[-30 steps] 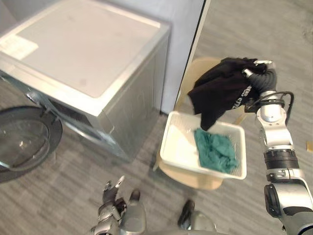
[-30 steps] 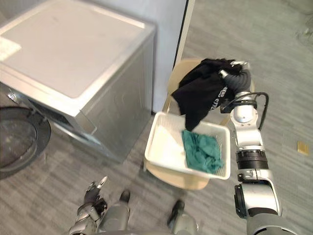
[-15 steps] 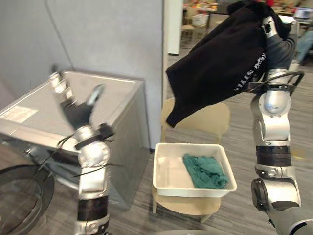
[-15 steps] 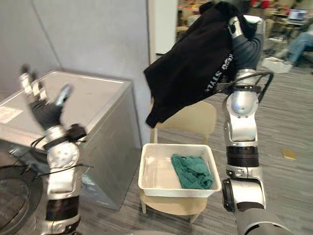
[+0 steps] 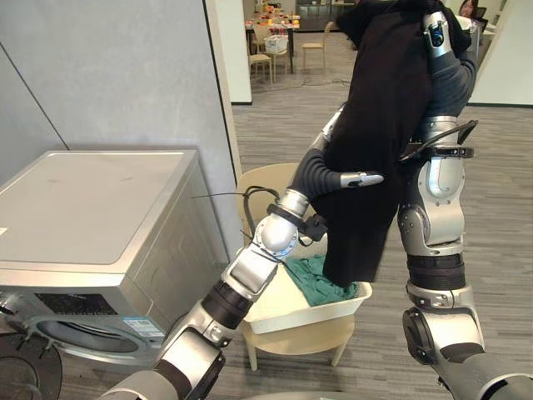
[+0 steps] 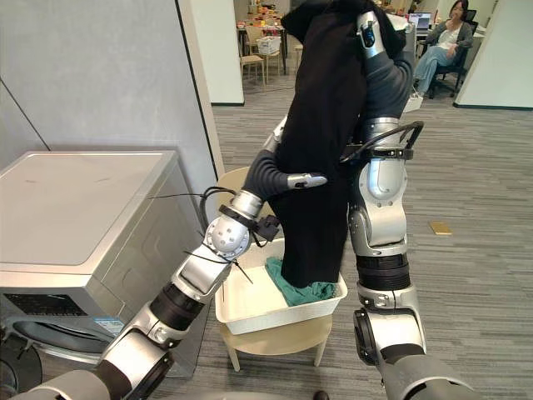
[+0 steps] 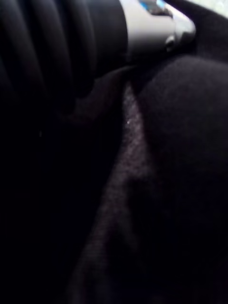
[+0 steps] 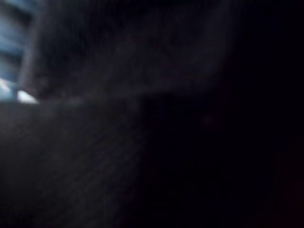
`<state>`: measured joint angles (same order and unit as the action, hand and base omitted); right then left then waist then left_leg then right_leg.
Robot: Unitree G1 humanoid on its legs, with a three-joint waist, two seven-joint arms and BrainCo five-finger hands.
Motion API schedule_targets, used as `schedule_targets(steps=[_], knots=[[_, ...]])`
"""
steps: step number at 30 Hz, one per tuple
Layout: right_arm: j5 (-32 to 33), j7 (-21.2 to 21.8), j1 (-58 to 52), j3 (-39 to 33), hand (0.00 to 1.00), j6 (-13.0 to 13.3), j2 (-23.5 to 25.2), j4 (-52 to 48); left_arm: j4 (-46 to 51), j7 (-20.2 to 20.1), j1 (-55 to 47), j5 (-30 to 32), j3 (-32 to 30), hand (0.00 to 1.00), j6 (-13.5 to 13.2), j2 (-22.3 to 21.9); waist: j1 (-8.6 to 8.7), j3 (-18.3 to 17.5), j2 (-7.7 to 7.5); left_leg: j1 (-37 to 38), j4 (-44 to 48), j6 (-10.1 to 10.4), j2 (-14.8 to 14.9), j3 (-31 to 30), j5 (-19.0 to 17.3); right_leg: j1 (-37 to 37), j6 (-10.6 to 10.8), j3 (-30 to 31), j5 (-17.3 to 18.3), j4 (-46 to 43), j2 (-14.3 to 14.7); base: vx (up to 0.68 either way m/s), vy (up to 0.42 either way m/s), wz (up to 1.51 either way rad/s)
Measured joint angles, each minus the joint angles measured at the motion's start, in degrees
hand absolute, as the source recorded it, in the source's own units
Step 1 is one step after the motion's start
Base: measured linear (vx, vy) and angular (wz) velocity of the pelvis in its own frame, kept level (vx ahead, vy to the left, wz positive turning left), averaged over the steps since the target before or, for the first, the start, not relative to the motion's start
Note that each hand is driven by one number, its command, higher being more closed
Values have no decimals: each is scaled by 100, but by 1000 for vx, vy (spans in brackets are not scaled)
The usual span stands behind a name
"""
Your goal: Pick up the laundry basket with both hands and put the clothes into the washing machine.
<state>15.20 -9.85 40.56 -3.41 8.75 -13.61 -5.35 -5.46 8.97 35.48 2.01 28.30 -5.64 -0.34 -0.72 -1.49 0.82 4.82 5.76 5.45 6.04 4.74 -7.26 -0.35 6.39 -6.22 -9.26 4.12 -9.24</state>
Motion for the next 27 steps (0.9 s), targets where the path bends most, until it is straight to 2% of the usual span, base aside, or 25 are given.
schedule_targets(steps=[8, 15, 16, 18, 24, 27], knots=[[47, -19, -243, -39, 100, -12, 77, 8, -875, -3, 681, -43, 287, 0, 142, -147, 26, 12, -16, -15, -10, 1, -5, -11, 1, -71, 31, 35, -38, -1, 0, 46, 12, 0], [334, -26, -313, -84, 100, -9, 73, 12, -1162, -4, 955, -143, 384, 0, 142, -124, 159, 52, -79, -14, -9, 0, -7, -35, 0, -64, 29, 35, -30, -1, -3, 5, 1, 0], [357, -37, -312, -98, 100, -8, 43, 12, -1220, 1, 1031, -117, 406, 100, 138, -116, 165, 62, -95, -14, -13, 0, -6, -43, 0, -64, 29, 33, -30, -1, -2, 0, 0, 0], [452, -64, -312, -122, 100, 9, -60, 12, -1254, 83, 1149, 91, 488, 100, 140, -89, 176, 72, -111, -5, -28, 0, -6, -48, 0, -58, 29, 31, -30, -1, -2, -41, -6, 1], [555, -245, -311, -144, 100, 138, -178, 13, -1260, 120, 1380, 254, 504, 100, 18, 19, 312, 102, -160, 20, -101, 0, -4, -8, 1, -59, 29, 73, -31, 1, 4, -17, -2, -4], [685, -245, -311, -163, 100, 147, -252, 18, -1259, 113, 1482, 268, 529, 100, -14, 41, 325, 106, -167, 72, -154, 0, -9, 34, 2, -64, 30, 122, -32, 4, 9, 4, 1, -8]])
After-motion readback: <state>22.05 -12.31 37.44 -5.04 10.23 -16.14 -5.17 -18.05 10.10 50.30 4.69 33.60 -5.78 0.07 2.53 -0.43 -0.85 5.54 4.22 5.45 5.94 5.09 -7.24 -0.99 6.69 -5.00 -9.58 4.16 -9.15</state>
